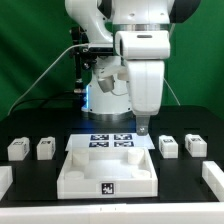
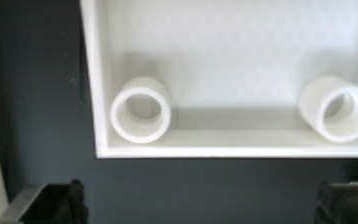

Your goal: Assemble one leg

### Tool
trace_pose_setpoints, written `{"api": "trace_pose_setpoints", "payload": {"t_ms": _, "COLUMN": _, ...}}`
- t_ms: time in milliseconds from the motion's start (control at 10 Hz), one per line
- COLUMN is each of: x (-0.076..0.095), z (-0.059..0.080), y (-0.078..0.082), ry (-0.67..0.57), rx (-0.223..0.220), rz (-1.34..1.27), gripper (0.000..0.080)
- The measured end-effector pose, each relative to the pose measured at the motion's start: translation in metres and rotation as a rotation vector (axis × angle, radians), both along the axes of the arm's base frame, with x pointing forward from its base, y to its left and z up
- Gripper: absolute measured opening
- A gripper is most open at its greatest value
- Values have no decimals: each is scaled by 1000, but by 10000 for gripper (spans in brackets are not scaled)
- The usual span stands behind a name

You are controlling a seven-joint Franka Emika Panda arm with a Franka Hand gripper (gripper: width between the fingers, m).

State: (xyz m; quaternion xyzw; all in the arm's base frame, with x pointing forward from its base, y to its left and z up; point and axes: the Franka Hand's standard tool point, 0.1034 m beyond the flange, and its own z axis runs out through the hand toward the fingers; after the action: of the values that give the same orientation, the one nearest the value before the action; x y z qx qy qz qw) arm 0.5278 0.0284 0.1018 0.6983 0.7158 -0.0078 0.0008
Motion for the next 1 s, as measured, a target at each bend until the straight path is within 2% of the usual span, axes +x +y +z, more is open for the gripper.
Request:
{"api": "trace_pose_setpoints", "payload": {"t_ms": 200, "x": -2, "z": -1, "y": -2, "ry": 2, "rx": 0, "rz": -1, "gripper": 649}}
{"api": "trace_pose_setpoints", "payload": {"t_ms": 300, "x": -16, "z": -7, "y": -10, "ry": 5, "rx": 1, "rz": -9, "gripper": 649}}
{"api": "trace_pose_setpoints", "payload": {"t_ms": 500, "x": -65, "z": -28, "y": -28, "ry": 8, "rx": 8, "rz": -10, "gripper": 649}}
{"api": "trace_pose_setpoints", "payload": {"t_ms": 600, "x": -76, "z": -39, "y": -34, "ry": -10, "rx": 16, "rz": 17, "gripper": 649}}
{"api": "trace_pose_setpoints", "payload": {"t_ms": 700, "x": -81, "z": -48, "y": -39, "ry": -12, "rx": 20, "rz": 14, "gripper": 649}}
{"api": "trace_pose_setpoints", "payload": {"t_ms": 1000, "x": -80, "z": -47, "y": -39, "ry": -5, "rx": 19, "rz": 1, "gripper": 649}}
